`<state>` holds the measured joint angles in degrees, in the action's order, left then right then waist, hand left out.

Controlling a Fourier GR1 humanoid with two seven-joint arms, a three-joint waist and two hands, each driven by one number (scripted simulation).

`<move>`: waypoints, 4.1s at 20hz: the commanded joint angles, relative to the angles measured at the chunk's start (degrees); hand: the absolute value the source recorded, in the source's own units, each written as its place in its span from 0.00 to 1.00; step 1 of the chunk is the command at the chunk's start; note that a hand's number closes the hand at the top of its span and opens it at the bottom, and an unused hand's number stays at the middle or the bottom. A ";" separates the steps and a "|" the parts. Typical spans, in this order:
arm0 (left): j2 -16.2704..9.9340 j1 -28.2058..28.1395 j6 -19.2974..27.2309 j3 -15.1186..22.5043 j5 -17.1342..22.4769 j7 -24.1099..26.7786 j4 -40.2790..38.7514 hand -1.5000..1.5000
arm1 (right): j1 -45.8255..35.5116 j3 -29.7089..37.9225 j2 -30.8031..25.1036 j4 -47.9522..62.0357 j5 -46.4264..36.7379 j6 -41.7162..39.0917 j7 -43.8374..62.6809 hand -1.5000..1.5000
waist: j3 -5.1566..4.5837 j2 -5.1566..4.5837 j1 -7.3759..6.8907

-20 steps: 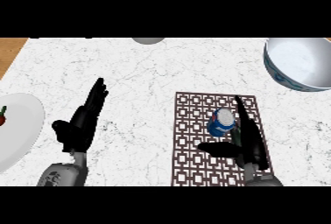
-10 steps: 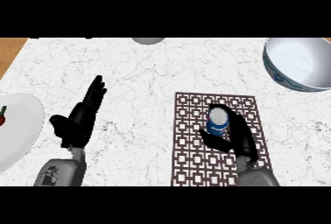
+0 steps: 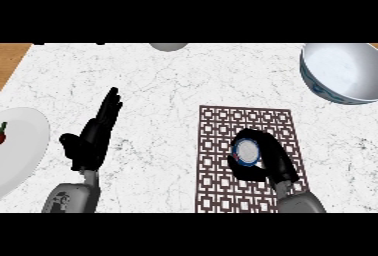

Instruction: Pick the can from the placemat and place it in the bowl

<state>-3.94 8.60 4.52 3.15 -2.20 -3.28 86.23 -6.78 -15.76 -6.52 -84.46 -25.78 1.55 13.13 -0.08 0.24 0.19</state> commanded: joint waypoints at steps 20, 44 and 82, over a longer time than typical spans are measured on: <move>-0.58 -2.05 0.63 -1.20 0.38 -1.30 2.70 0.50 | 10.49 31.13 -48.19 -10.00 42.57 -47.09 -63.85 1.00 | 0.19 0.18 2.01; 1.92 -0.11 0.82 3.10 -2.60 -5.81 6.55 0.50 | -18.28 26.12 -54.01 9.35 36.40 -35.02 -42.50 1.00 | 0.15 -0.66 -2.60; 2.74 2.52 -1.23 2.14 -1.23 -2.49 2.70 0.50 | -49.19 17.77 -39.53 69.63 11.98 -32.25 -71.71 0.00 | 0.48 -1.79 -4.45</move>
<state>-1.87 11.36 3.06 4.66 -3.44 -5.19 87.86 -54.15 -1.86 -45.39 -17.36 -18.16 -21.29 -51.56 0.36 -1.60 -4.15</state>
